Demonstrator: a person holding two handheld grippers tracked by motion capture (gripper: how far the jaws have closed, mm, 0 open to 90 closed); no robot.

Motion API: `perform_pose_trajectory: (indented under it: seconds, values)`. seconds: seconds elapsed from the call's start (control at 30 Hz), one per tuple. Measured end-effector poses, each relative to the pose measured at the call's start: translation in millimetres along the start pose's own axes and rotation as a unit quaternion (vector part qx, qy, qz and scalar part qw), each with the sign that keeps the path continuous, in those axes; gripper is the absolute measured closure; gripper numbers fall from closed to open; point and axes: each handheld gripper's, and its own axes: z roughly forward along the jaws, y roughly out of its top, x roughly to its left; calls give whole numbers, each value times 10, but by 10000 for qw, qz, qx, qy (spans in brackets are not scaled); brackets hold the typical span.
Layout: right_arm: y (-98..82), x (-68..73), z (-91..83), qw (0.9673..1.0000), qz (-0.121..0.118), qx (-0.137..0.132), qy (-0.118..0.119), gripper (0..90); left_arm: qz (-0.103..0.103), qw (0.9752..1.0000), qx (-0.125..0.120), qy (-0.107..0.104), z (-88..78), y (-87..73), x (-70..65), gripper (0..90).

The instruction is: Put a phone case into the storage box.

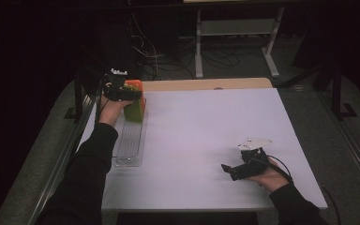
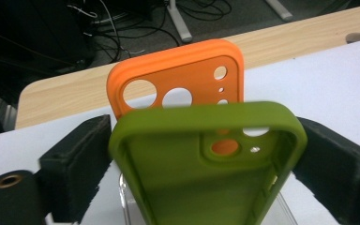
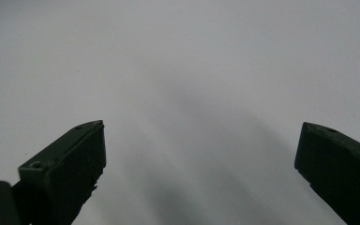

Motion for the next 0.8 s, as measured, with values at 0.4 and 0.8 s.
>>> perform_pose_trajectory:
  seconds: [0.4, 0.8]
  values:
    - [1, 3, 2, 10000, -9, -2, 20, 13, -75, 9996, -98, -252, -80, 10, 10, 28]
    - [2, 9, -7, 10000, -38, -43, 13, 13, 340, 9905, -88, -1333, -426, -96, -199, 29]
